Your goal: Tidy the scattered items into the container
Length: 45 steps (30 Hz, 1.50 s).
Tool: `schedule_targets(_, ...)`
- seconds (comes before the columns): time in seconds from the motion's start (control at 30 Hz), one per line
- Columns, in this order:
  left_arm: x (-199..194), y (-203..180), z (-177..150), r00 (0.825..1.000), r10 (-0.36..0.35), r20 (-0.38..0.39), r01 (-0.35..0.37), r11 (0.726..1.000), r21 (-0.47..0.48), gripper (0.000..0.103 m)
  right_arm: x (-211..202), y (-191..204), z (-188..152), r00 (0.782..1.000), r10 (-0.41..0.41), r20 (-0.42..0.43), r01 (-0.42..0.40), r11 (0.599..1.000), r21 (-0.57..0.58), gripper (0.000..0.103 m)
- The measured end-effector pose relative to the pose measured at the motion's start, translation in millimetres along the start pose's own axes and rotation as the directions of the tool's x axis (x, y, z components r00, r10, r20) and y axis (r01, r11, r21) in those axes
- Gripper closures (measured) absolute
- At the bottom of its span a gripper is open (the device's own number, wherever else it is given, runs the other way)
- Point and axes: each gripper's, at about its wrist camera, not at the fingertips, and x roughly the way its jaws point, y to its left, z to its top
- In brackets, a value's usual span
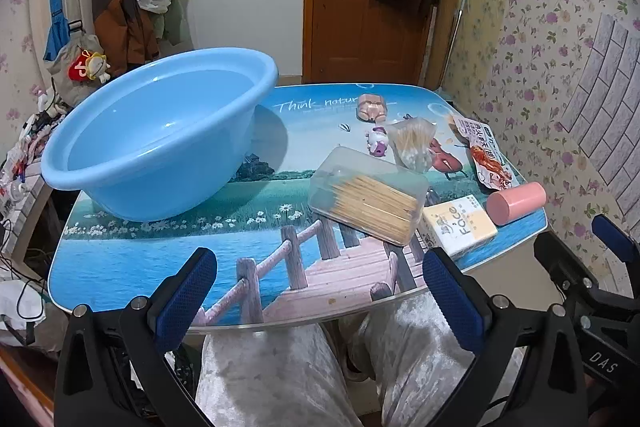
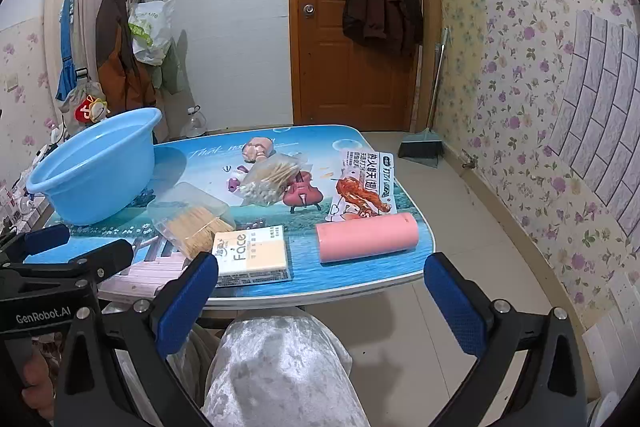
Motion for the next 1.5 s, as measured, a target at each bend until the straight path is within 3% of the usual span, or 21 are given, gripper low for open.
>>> schedule_targets(0.6, 29, -9, 12, 0.996, -0.078, -0.034, 0.081, 0.991, 0.107, 0.000, 29, -31, 6, 0.998, -0.054, -0.015, 0.054, 0.998, -0.036, 0.000)
schedule_targets(1.2, 74, -15, 28, 0.980, -0.159, -0.123, 0.183, 0.958, 0.221, 0.000, 74, -39, 9, 0.998, 0.024, -0.062, -0.029, 0.996, -0.082, 0.000)
schedule_targets(1.5, 84, -24, 32, 0.972, -0.189, -0.141, 0.220, 0.939, 0.263, 0.000, 92, -33, 11, 0.997, 0.019, -0.078, -0.028, 0.993, -0.110, 0.000)
